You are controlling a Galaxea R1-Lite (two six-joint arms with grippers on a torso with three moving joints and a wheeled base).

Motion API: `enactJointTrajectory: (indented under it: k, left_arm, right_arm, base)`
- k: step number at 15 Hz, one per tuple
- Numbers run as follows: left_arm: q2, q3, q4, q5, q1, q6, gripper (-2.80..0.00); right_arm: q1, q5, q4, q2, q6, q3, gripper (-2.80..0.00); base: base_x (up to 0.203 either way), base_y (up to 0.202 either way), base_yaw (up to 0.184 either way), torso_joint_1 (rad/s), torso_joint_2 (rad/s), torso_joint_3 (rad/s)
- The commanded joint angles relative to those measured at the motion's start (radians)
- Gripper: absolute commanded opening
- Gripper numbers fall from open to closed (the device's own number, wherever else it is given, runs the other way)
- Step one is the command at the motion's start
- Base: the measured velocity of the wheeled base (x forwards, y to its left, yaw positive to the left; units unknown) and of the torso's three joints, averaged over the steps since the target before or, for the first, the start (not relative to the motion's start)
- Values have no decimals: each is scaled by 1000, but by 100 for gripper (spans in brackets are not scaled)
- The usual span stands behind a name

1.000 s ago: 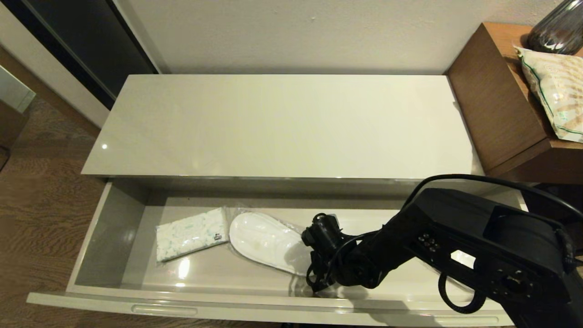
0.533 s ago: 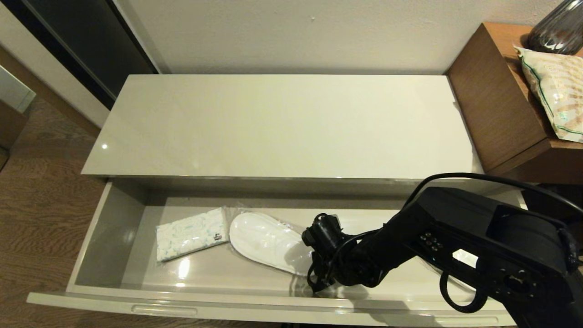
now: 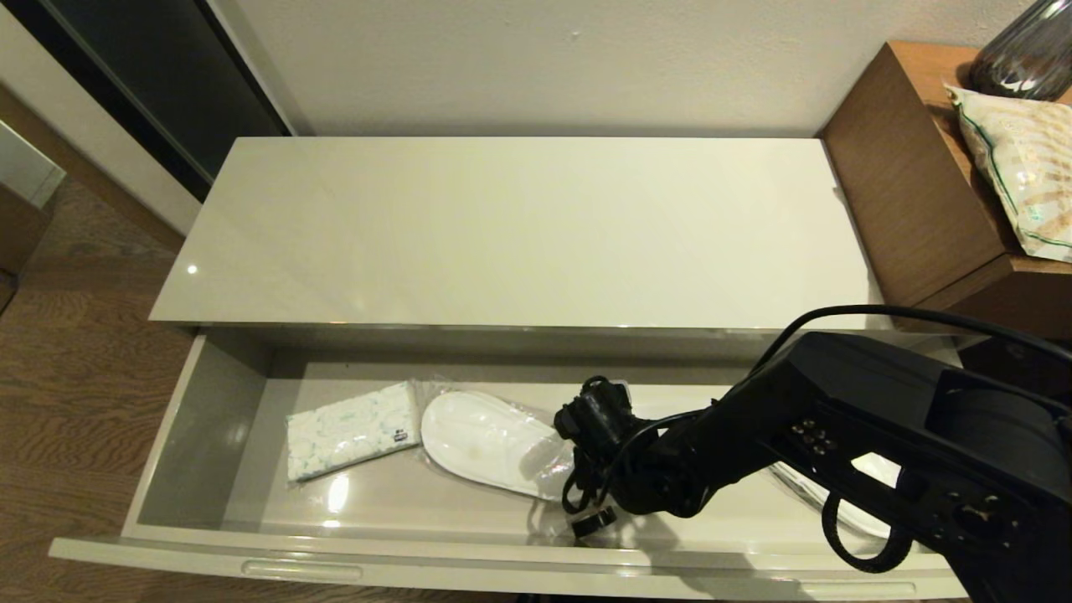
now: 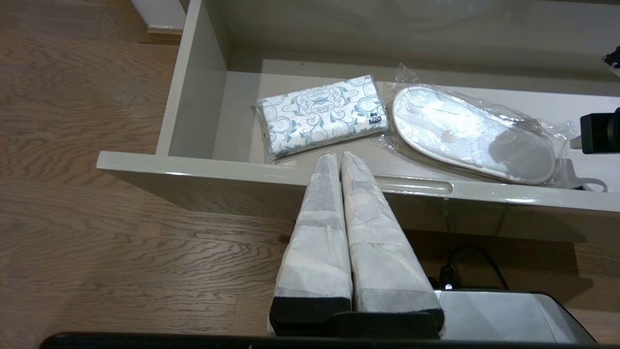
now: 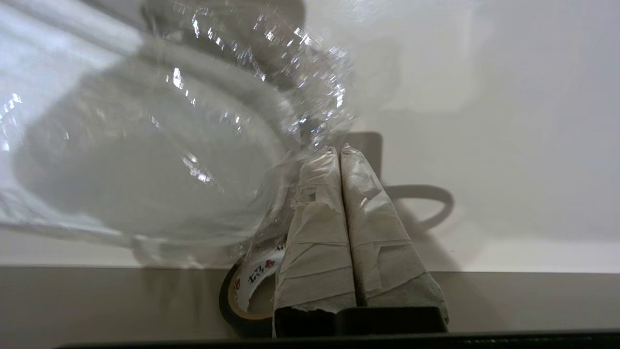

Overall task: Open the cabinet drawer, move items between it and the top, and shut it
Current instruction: Take out the adhesive tape from the drawer

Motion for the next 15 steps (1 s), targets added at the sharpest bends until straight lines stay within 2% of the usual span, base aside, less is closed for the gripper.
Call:
enactJointTrajectory:
  k: [1,9,15]
  left_arm:
    - [1,0,0,0,0,0,-280]
    - [1,0,0,0,0,0,-280]
    - [1,-1,0,0,0,0,-280]
  right_arm:
    - [11,-17,-2,-8,8,-22,-280]
    - [23,-38,63,-62,38,-33,-280]
    - [40,-58,97,-58,118,-19,-280]
  base:
    - [0,0,0,0,0,0]
    - [0,0,0,0,0,0]
    - [0,0,0,0,0,0]
